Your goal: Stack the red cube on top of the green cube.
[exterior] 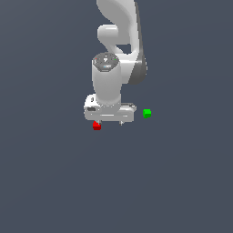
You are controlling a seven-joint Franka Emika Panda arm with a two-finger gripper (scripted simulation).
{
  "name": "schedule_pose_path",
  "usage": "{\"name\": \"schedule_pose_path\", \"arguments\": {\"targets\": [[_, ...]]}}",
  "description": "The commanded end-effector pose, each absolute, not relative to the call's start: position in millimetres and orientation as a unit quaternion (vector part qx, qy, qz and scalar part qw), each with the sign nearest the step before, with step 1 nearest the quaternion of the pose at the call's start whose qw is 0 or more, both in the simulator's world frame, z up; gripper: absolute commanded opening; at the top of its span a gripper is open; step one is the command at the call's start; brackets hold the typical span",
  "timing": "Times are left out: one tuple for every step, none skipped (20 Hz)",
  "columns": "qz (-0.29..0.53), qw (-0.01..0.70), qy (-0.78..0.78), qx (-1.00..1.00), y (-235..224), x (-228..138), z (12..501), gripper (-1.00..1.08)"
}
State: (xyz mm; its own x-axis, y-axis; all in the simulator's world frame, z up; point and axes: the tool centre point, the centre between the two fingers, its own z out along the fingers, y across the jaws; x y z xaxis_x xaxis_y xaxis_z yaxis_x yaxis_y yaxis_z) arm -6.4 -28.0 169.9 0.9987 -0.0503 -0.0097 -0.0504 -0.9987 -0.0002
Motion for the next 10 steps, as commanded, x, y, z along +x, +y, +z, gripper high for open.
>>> {"name": "schedule_pose_path", "arguments": {"targets": [[0.005,0.0,0.025,-1.0,-28.0,-6.4,169.9,1.0],[0.005,0.0,0.025,-1.0,-28.2,-6.6,169.7,1.0],[0.005,0.0,0.025,-1.0,-28.8,-7.0,169.2,1.0],[0.005,0.0,0.025,-1.0,-29.3,-7.8,168.4,1.0],[0.005,0.0,0.025,-1.0,-30.2,-8.9,167.3,1.0],[0.005,0.0,0.024,-1.0,-31.4,-10.3,165.9,1.0],[0.005,0.0,0.024,-1.0,-32.9,-12.0,164.2,1.0],[0.004,0.0,0.023,-1.0,-34.8,-14.1,162.1,1.0],[0.004,0.0,0.022,-1.0,-36.8,-16.5,159.6,1.0],[0.004,0.0,0.021,-1.0,-39.3,-19.2,156.8,1.0]]}}
